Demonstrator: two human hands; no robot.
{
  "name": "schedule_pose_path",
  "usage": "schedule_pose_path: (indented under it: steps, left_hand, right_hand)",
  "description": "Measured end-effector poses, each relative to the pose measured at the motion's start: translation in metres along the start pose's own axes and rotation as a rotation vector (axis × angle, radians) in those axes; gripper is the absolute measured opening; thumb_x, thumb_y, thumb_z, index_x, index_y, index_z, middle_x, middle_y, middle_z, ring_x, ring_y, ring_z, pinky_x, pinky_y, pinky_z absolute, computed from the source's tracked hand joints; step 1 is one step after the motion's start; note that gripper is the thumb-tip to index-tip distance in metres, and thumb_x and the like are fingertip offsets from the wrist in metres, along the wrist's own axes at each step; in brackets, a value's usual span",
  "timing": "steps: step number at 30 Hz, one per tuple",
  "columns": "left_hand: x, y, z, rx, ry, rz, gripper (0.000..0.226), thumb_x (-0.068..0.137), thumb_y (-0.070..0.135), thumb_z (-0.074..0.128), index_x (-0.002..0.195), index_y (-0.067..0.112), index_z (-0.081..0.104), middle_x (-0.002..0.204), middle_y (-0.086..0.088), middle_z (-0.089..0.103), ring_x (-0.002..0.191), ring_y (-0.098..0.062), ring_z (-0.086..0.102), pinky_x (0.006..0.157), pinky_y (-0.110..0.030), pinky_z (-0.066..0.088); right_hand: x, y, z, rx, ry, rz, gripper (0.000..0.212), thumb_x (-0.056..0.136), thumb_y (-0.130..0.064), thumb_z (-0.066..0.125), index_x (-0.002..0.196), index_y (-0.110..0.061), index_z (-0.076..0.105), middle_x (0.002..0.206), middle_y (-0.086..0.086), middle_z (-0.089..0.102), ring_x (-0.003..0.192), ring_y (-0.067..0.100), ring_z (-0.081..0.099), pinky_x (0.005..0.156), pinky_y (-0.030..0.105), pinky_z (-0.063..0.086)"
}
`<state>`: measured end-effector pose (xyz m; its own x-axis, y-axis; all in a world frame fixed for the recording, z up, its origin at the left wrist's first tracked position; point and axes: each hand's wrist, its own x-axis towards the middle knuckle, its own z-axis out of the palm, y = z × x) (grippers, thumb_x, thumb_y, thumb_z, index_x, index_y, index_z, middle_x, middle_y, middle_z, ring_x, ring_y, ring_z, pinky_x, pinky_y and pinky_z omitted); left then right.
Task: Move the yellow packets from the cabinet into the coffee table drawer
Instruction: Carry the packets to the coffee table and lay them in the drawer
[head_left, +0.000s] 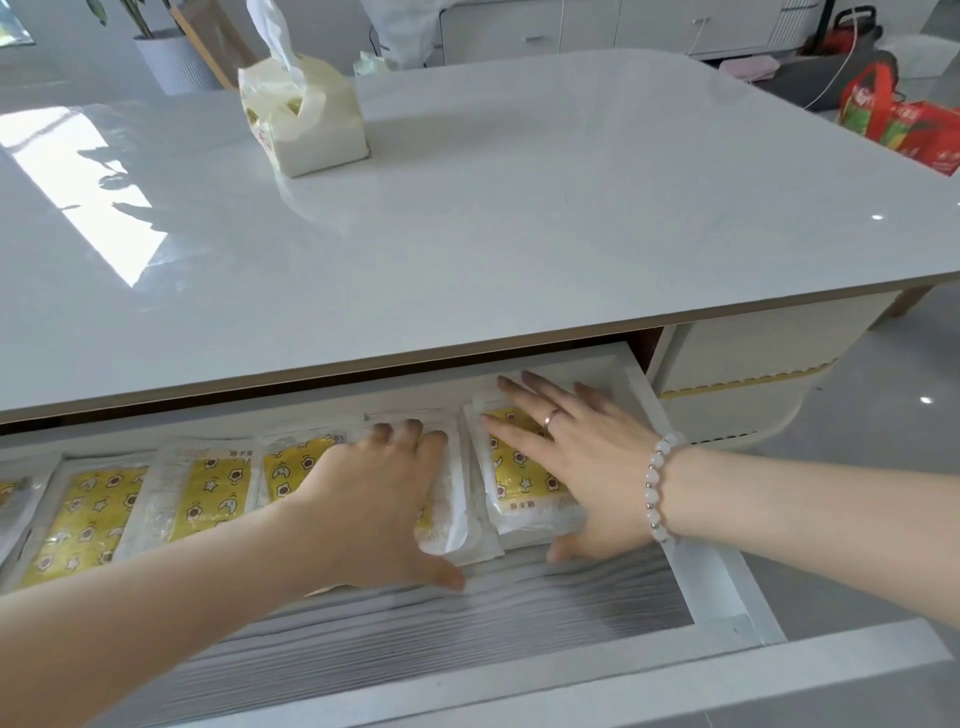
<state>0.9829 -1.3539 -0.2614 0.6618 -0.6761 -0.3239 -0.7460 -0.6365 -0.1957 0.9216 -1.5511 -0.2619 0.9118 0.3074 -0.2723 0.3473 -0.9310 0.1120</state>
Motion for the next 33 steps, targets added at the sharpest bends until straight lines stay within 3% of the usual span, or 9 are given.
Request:
schedule_pose_path:
  steps: [4,7,14,19,23,26,29,31,33]
  left_hand:
    - [0.003,-0.011,0.014,-0.026,-0.049,0.075,0.102,0.074,0.073,0.056,0.148,0.024,0.007,0.153,0.001,0.014,0.138,-0.020,0.024,0.103,-0.038,0.043]
    - [0.009,-0.007,0.018,-0.003,-0.007,0.081,0.098,0.075,0.075,0.048,0.149,0.027,0.007,0.155,0.001,0.009,0.139,-0.020,0.024,0.095,-0.038,0.049]
    - [0.011,0.005,0.020,0.141,0.033,0.027,0.095,0.081,0.078,0.026,0.149,0.014,0.009,0.151,-0.005,0.013,0.134,-0.025,0.028,0.074,-0.033,0.052]
    - [0.012,0.016,0.019,0.275,0.013,0.055,0.098,0.083,0.076,0.016,0.148,0.003,0.007,0.152,-0.011,0.013,0.132,-0.031,0.028,0.071,-0.035,0.049]
    - [0.014,0.014,0.019,0.245,0.011,0.040,0.096,0.083,0.076,0.012,0.148,0.005,0.008,0.152,-0.010,0.016,0.132,-0.032,0.026,0.082,-0.037,0.046]
    - [0.014,0.014,0.023,0.177,0.013,0.007,0.099,0.080,0.079,0.007,0.150,0.009,0.003,0.155,-0.007,0.012,0.136,-0.030,0.021,0.091,-0.040,0.043]
    - [0.012,0.010,0.022,0.110,0.020,-0.023,0.110,0.063,0.080,-0.013,0.150,0.013,-0.002,0.158,-0.005,0.004,0.143,-0.028,0.009,0.106,-0.046,0.030]
    - [0.010,0.006,0.018,0.060,0.042,-0.045,0.121,0.052,0.077,-0.032,0.150,0.017,0.002,0.158,-0.003,0.005,0.145,-0.025,0.006,0.113,-0.044,0.020]
    - [0.008,0.002,0.013,-0.037,0.057,-0.080,0.127,0.048,0.074,-0.041,0.149,0.021,0.015,0.155,-0.001,0.018,0.143,-0.021,0.015,0.112,-0.037,0.023]
  right_hand:
    - [0.012,0.011,0.020,-0.027,-0.114,-0.062,0.106,0.080,-0.068,0.052,0.148,-0.030,-0.021,0.156,0.008,-0.024,0.146,0.027,-0.008,0.117,0.043,0.018]
    - [0.018,0.012,0.029,-0.109,-0.123,-0.078,0.101,0.084,-0.066,0.046,0.147,-0.026,-0.022,0.155,0.012,-0.025,0.146,0.029,-0.008,0.115,0.040,0.021]
    - [0.024,0.009,0.029,-0.128,-0.151,-0.082,0.100,0.086,-0.064,0.046,0.148,-0.025,-0.022,0.154,0.013,-0.028,0.145,0.030,-0.013,0.117,0.042,0.019]
    - [0.019,0.009,0.032,-0.057,-0.095,-0.073,0.097,0.085,-0.064,0.047,0.149,-0.027,-0.017,0.156,0.011,-0.024,0.146,0.024,-0.012,0.116,0.040,0.020]
    - [0.020,0.011,0.029,-0.028,-0.104,-0.070,0.105,0.082,-0.068,0.050,0.147,-0.028,-0.021,0.155,0.007,-0.026,0.146,0.021,-0.012,0.116,0.037,0.019]
    - [0.018,0.013,0.024,0.070,-0.097,-0.053,0.119,0.073,-0.076,0.051,0.133,-0.029,-0.040,0.154,0.001,-0.031,0.145,0.017,-0.014,0.116,0.034,0.016]
    - [0.017,0.015,0.021,0.107,-0.068,-0.034,0.125,0.067,-0.082,0.050,0.119,-0.026,-0.049,0.151,-0.004,-0.034,0.144,0.013,-0.020,0.116,0.029,0.008]
    - [0.017,0.015,0.021,0.117,-0.035,-0.025,0.122,0.064,-0.084,0.042,0.126,-0.025,-0.045,0.148,-0.009,-0.034,0.144,0.011,-0.020,0.118,0.030,0.004]
    - [0.017,0.014,0.015,0.164,-0.039,0.005,0.112,0.072,-0.080,0.038,0.144,-0.026,-0.028,0.154,-0.009,-0.024,0.145,0.011,-0.013,0.120,0.031,0.009]
